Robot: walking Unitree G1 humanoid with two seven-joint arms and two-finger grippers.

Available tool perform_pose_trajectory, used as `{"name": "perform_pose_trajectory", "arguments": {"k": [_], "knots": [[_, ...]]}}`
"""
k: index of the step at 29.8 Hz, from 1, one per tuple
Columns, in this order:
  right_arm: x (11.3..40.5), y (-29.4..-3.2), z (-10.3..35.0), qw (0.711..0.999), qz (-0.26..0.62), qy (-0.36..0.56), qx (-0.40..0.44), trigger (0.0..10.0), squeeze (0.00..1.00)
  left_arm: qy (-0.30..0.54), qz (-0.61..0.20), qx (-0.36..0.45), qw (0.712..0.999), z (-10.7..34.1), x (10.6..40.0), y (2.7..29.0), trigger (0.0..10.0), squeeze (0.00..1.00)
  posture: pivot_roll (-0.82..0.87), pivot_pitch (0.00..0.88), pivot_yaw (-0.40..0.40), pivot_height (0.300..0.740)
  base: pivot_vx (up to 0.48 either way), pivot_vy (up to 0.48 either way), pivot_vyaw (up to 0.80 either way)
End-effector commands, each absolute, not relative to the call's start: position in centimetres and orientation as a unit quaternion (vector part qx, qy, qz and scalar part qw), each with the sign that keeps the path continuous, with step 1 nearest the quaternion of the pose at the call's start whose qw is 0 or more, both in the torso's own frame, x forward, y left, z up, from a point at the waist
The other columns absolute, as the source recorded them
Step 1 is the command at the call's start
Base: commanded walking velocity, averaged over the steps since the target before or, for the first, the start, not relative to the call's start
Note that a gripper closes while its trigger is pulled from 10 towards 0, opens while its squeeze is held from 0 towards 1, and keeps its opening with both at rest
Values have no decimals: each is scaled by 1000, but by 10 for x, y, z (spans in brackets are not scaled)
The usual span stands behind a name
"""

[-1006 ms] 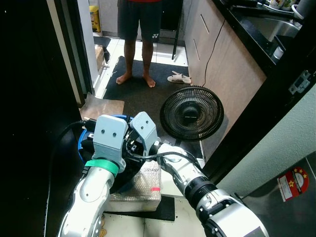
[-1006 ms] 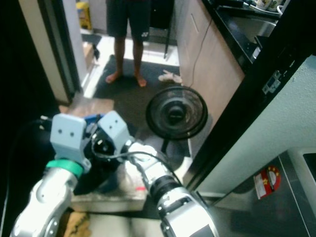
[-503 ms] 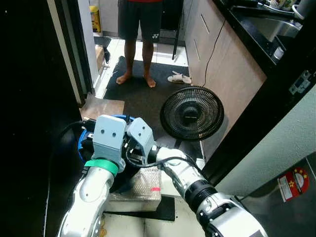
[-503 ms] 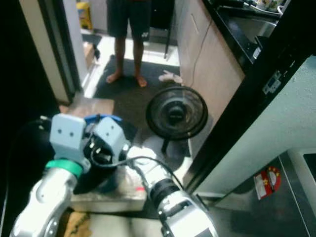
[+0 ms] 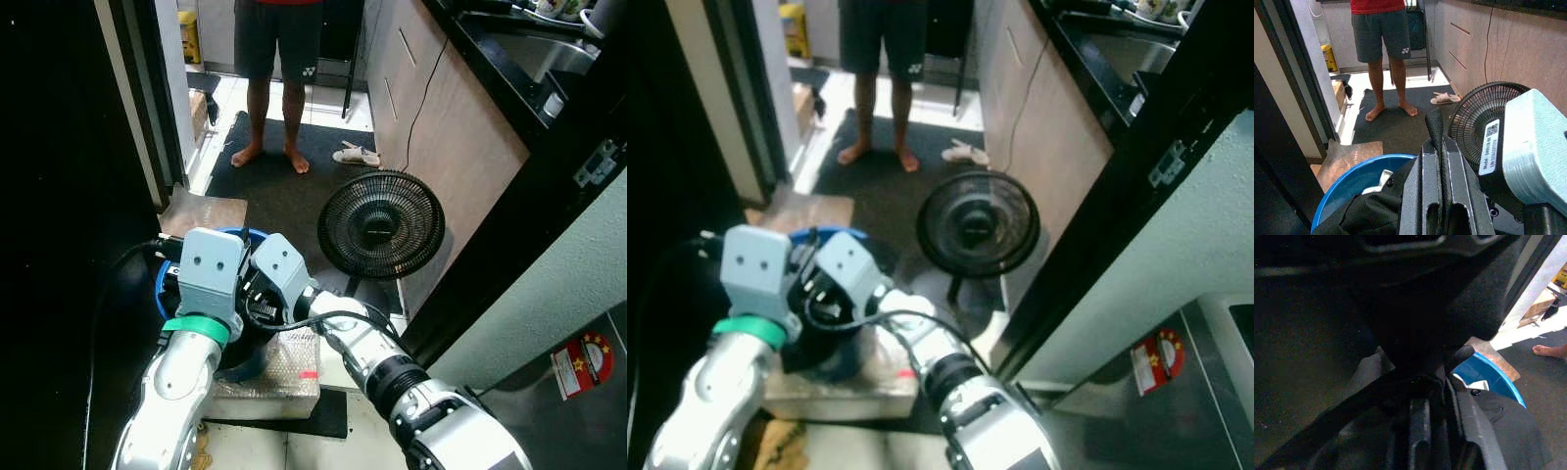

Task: Clothes washing

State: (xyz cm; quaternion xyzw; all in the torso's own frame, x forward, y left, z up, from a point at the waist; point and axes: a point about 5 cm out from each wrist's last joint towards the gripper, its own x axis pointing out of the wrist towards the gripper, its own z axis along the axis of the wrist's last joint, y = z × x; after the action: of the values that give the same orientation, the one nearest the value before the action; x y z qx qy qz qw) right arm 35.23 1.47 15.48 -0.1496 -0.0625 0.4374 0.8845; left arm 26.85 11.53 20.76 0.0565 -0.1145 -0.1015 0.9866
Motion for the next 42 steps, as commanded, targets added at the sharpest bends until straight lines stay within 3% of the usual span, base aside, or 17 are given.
{"name": "perform_pose_trajectory", "arguments": {"k": [1,13,22,23,24,31,32,34,35,36,37,38,42], "knots": [[348,26,152,884,441,-57,-141,0,0,-118,-118,56,984,208,265,108,10000,0,96,109,-56,740,0,0,0],[349,22,162,890,437,-83,-104,0,0,-118,-118,56,984,209,264,108,10000,0,100,111,-56,740,0,0,0],[355,-4,184,908,391,-148,-23,0,0,-123,-124,56,983,210,264,107,10000,0,88,112,-45,740,0,0,0],[354,-9,186,909,385,-158,-13,4549,0,-125,-127,57,982,211,264,106,10000,0,83,112,-40,740,0,0,0],[353,-13,189,910,378,-169,-3,10000,0,-127,-129,57,982,212,265,106,10000,12,80,111,-36,740,0,0,0],[350,-29,201,916,344,-207,23,10000,0,-130,-136,58,980,213,267,105,10000,12,75,109,-30,740,0,0,0],[350,-33,205,917,335,-216,29,10000,0,-130,-137,58,980,213,267,104,10000,169,74,108,-29,740,0,0,0],[350,-37,208,917,328,-223,34,10000,0,-131,-138,57,980,214,267,104,10000,180,74,108,-29,740,0,0,0],[350,-41,211,918,322,-228,38,10000,0,-131,-139,57,980,214,267,104,10000,255,74,108,-29,740,0,0,0],[350,-47,215,919,314,-234,41,10000,0,-131,-140,57,980,213,267,103,10000,588,71,106,-28,740,0,0,0],[350,-47,215,919,314,-234,41,10000,0,-131,-140,57,980,213,267,103,10000,588,71,106,-28,740,0,0,0],[350,-50,216,920,310,-235,40,10000,0,-130,-142,57,980,213,267,103,10000,1000,70,105,-28,740,0,0,0],[350,-56,216,923,302,-235,41,10000,0,-131,-146,57,979,213,266,102,10000,1000,69,104,-27,740,0,0,0]]}}
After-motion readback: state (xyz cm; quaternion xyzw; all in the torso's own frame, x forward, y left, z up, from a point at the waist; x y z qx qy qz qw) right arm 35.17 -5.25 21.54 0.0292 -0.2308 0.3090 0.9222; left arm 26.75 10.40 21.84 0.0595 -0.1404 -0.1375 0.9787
